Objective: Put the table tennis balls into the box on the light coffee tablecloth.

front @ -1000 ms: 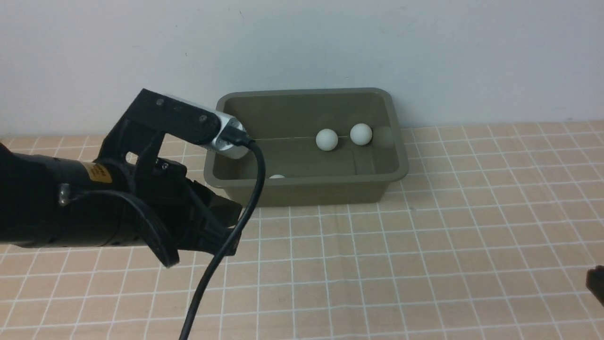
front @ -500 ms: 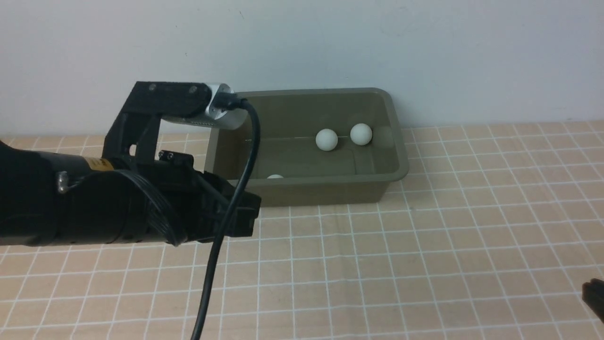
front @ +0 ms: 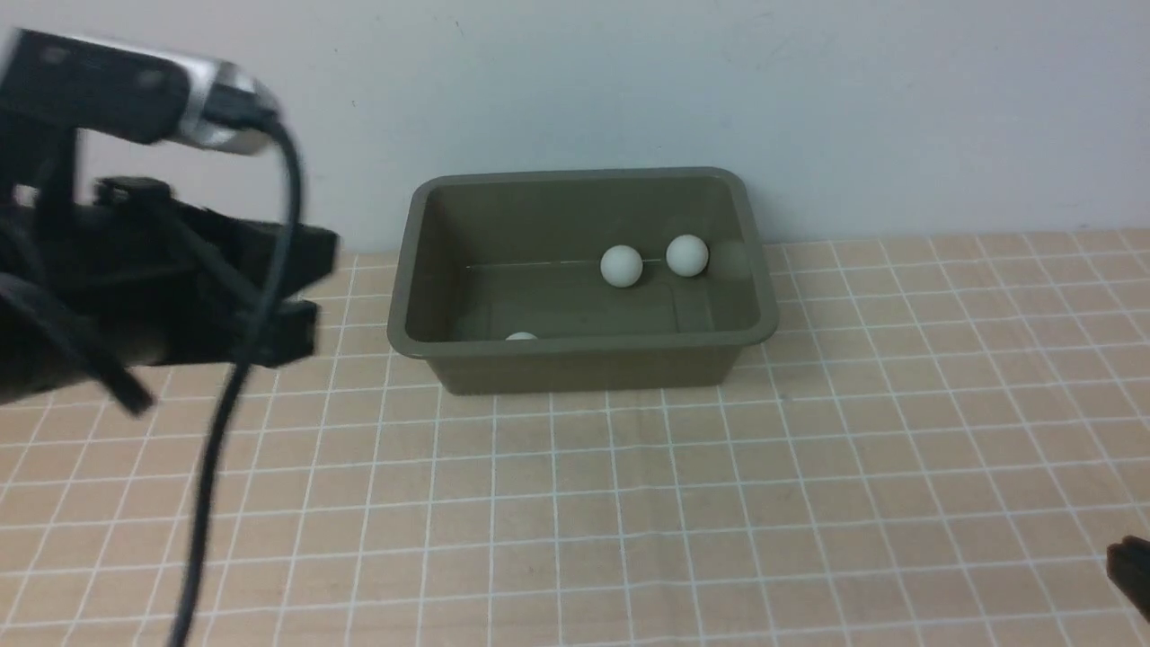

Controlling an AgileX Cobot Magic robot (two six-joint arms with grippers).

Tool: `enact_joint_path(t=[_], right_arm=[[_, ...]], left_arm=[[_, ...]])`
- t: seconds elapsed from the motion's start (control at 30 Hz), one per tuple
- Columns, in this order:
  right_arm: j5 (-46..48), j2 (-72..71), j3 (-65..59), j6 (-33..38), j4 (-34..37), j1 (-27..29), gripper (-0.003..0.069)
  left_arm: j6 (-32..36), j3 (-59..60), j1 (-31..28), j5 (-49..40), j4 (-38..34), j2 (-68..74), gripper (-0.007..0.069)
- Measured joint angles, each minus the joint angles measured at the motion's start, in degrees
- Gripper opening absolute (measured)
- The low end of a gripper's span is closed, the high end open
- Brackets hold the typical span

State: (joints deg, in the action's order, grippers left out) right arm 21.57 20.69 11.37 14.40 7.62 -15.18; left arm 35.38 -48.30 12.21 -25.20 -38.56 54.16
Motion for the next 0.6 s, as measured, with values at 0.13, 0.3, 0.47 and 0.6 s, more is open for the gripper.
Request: enact_joint_path(t=[0.13,0.3,0.47,0.6], right_arm=[[0.5,0.0,0.0,0.0,0.0,0.0,-0.0018],[0.5,0.0,0.0,0.0,0.0,0.0,-0.0018],[0.5,0.0,0.0,0.0,0.0,0.0,-0.0018],[0.5,0.0,0.0,0.0,0.0,0.0,-0.0018]], left_arm=[[2.3,2.1,-14.8,0.0,0.4,-12.6,-0.0069],[2.8,8.7,-24.5,0.2,1.4,-23.2,-0.0069],[3.3,20.5,-25.7,1.0,2.0,-36.7,-0.0069],[3.3,28.6,-25.7,1.6,2.1,-44.1,-0.0069]])
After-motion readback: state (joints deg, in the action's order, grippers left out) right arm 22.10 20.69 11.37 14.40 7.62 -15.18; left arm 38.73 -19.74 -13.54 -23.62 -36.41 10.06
